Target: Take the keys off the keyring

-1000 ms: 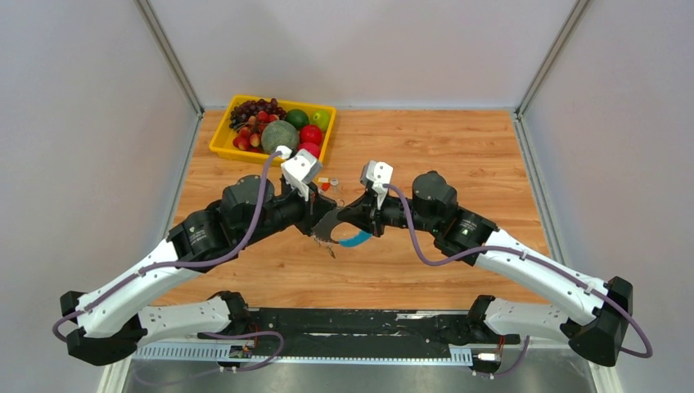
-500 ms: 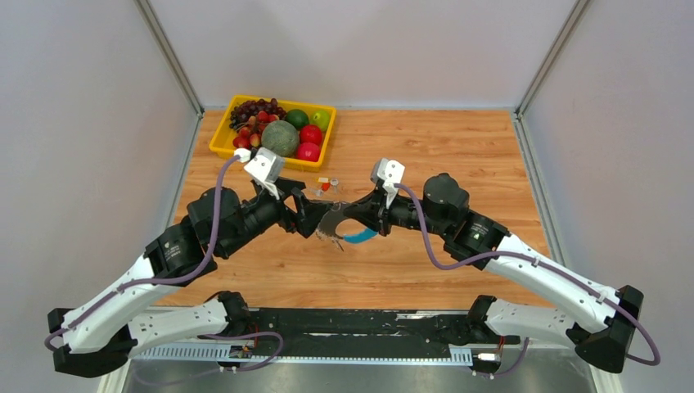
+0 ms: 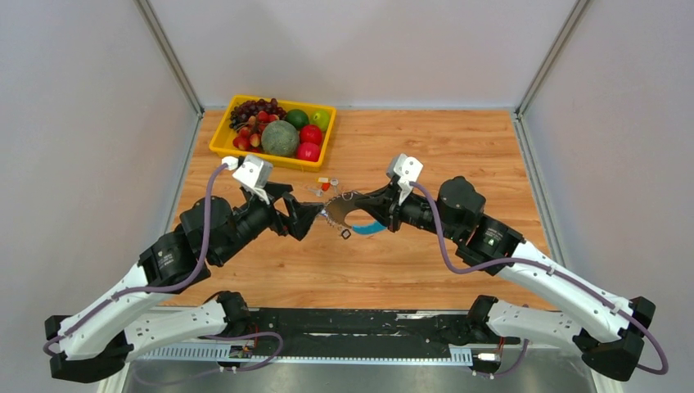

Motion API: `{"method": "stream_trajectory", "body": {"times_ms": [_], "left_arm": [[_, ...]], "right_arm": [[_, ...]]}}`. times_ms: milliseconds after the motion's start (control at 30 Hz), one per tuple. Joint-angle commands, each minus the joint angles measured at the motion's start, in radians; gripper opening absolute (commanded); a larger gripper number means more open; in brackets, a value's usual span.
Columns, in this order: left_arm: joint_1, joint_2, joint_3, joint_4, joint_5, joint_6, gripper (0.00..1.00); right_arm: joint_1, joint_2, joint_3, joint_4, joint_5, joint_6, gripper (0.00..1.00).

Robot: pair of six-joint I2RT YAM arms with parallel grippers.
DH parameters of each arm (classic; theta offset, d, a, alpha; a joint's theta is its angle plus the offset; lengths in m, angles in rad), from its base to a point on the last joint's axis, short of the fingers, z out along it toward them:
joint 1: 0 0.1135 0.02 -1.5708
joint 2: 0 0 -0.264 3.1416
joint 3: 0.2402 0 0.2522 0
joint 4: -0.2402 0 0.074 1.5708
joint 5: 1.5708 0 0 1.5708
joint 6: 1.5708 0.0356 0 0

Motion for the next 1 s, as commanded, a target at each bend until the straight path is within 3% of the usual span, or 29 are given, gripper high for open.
{"method": "stream_trajectory", "body": {"times_ms": [0,500,967], "left_arm": [[0.003,-0.027,-0.012,-0.006,-0.034,-0.016,1.0],[0.003,-0.096,-0.127,-0.05,-0.081,-0.057,1.0],[0.002,-0.16,-0.329,0.034,-0.016,-0.123,1.0]], "right_arm": [[-0.002,-0.042,0.016,0.011,0.067,0.016,0.0],[-0.002,-0.13,0.027,-0.026,0.207,0.028,0.0],[-0.001,-0.225,0.045,-0.031,0.427,0.093,0.0]]}}
